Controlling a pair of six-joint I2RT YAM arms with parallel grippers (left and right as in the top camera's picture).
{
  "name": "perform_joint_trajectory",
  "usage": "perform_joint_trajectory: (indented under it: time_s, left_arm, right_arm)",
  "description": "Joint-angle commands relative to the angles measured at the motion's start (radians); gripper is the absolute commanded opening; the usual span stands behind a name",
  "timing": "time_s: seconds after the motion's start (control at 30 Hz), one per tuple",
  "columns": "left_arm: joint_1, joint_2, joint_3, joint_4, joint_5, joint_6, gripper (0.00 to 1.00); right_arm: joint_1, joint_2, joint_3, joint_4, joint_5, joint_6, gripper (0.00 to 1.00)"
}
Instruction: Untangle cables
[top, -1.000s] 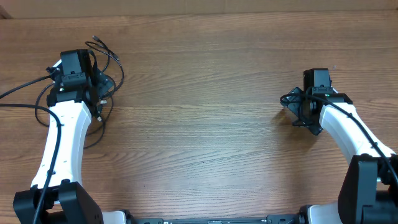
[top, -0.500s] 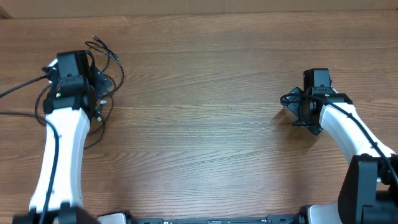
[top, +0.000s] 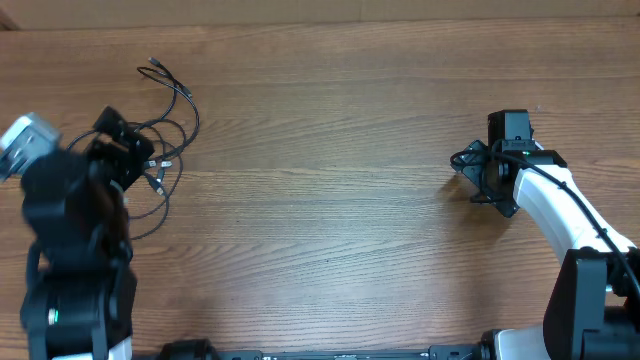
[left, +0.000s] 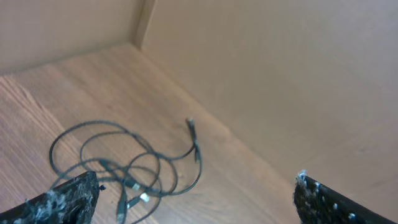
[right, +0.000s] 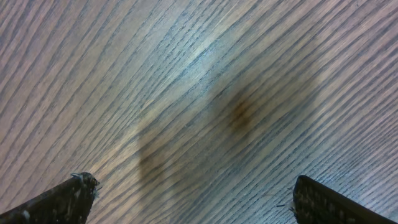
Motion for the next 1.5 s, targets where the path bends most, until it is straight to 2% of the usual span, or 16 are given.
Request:
perform_joint_trajectory:
  time_s: [0.0,0.17,0.43,0.67,0.77,0.83,1.03,1.07,1.1,1.2,1.47]
  left_arm:
    - [-0.001,-0.030,0.008,0.000,0.004,0.001,1.00]
    - [-0.001,-0.028,0.008,-0.007,0.004,0.001,1.00]
    - [-0.001,0.044,0.004,-0.234,0.004,0.001,0.99]
    - [-0.001,-0.020,-0.048,-0.221,0.004,0.001,1.00]
    - [-0.001,-0.070,-0.089,-0.136,0.004,0.001,1.00]
    - [-0.001,-0.124,-0.151,0.015,0.004,0.001,1.00]
    - [-0.001,-0.272,-0.388,0.594,0.004,0.001,0.99]
    - [-0.001,-0.328,-0.475,0.765,0.004,0.001,0.99]
    - [-0.001,-0.356,-0.512,0.823,0.004,0.001,1.00]
    - [-0.001,-0.440,-0.604,0.896,0.004,0.001,1.00]
    - [-0.001,-0.637,-0.758,0.900,0.003,0.001,1.00]
  right_arm:
    - [-0.003,-0.016,0.001,0.005,0.001,-0.007,1.00]
    - [-0.003,-0.016,0.001,0.006,0.001,-0.006,1.00]
    - [-0.003,-0.016,0.001,0.006,0.001,-0.007,1.00]
    - [-0.003,-0.016,0.001,0.006,0.001,-0.007,1.00]
    - [-0.003,-0.016,0.001,0.005,0.001,-0.007,1.00]
    - [-0.003,-0.016,0.001,0.005,0.001,-0.006,1.00]
    - [-0.003,-0.016,0.001,0.005,0.001,-0.007,1.00]
    - [-0.003,-0.016,0.001,0.005,0.001,-0.007,1.00]
    - [-0.003,-0.016,0.001,0.006,0.001,-0.007,1.00]
    - [-0.003,-0.016,0.001,0.005,0.001,-0.007,1.00]
    - [-0.003,-0.016,0.001,0.006,0.001,-0.007,1.00]
